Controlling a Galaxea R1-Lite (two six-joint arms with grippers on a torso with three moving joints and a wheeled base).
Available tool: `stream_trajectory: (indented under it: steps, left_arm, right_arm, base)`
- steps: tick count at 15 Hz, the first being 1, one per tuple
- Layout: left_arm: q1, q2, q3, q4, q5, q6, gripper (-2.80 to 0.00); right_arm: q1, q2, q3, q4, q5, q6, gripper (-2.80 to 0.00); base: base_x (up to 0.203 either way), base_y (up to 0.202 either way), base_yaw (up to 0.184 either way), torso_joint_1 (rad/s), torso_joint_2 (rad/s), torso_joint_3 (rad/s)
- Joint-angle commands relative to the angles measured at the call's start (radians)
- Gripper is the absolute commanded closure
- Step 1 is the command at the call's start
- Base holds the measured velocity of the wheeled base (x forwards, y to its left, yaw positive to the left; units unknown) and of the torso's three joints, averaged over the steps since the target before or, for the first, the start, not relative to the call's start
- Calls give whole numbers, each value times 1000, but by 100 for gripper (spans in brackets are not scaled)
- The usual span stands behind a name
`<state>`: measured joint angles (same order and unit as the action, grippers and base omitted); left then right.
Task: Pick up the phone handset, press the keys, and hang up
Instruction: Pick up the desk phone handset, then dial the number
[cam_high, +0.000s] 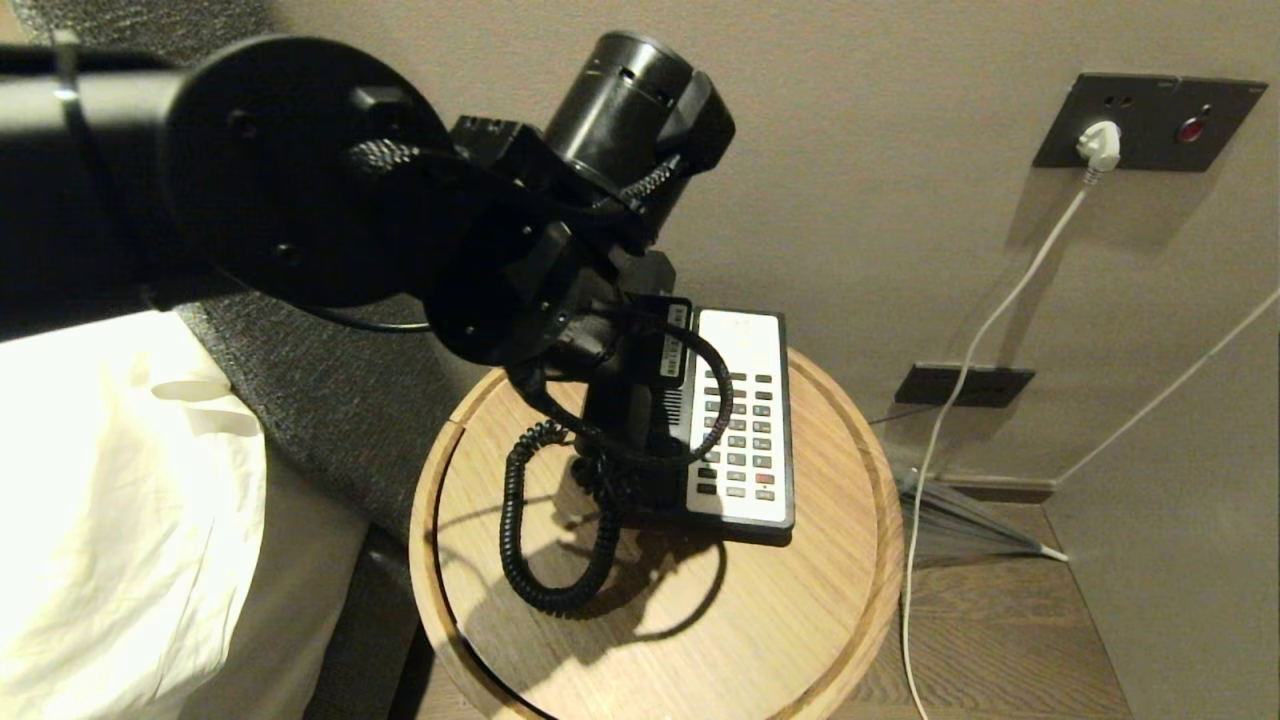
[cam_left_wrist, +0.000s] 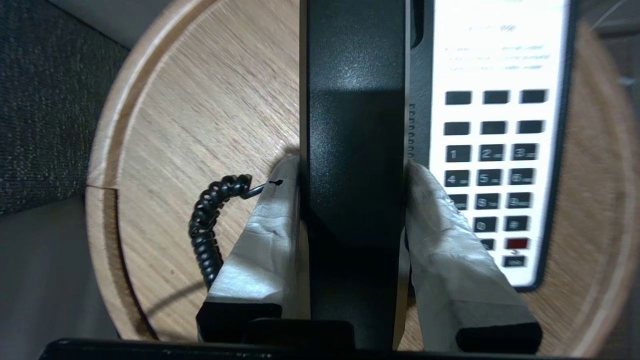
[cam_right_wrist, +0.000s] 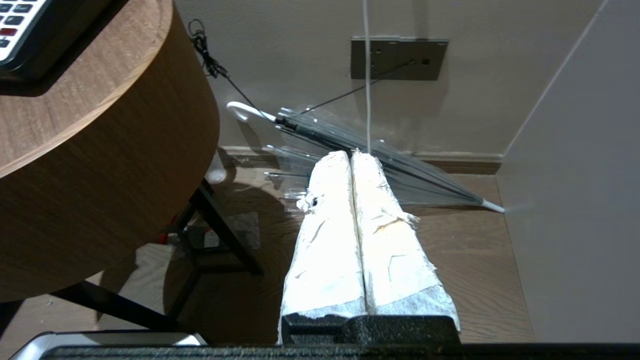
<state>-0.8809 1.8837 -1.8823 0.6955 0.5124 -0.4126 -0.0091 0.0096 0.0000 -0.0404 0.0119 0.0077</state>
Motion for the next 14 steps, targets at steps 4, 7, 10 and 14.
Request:
stream_trajectory:
  steps: [4, 7, 10, 14]
  left_arm:
    - [-4, -203, 21, 27, -5, -41, 0]
    - [-10, -398, 62, 42, -75, -81, 0]
    - [-11, -626, 158, 67, -195, -140, 0]
    - [-12, -902, 344, 110, -246, -222, 0]
  right_arm:
    - [0, 1, 15, -1, 0, 0, 0]
    - [0, 1, 17, -1, 0, 0, 0]
    - [0, 1, 16, -1, 0, 0, 0]
    - [0, 0, 17, -1, 0, 0, 0]
  base:
    - [0, 0, 0, 0, 0, 0]
    - [0, 0, 0, 0, 0, 0]
    - [0, 0, 0, 0, 0, 0]
    - [0, 0, 0, 0, 0, 0]
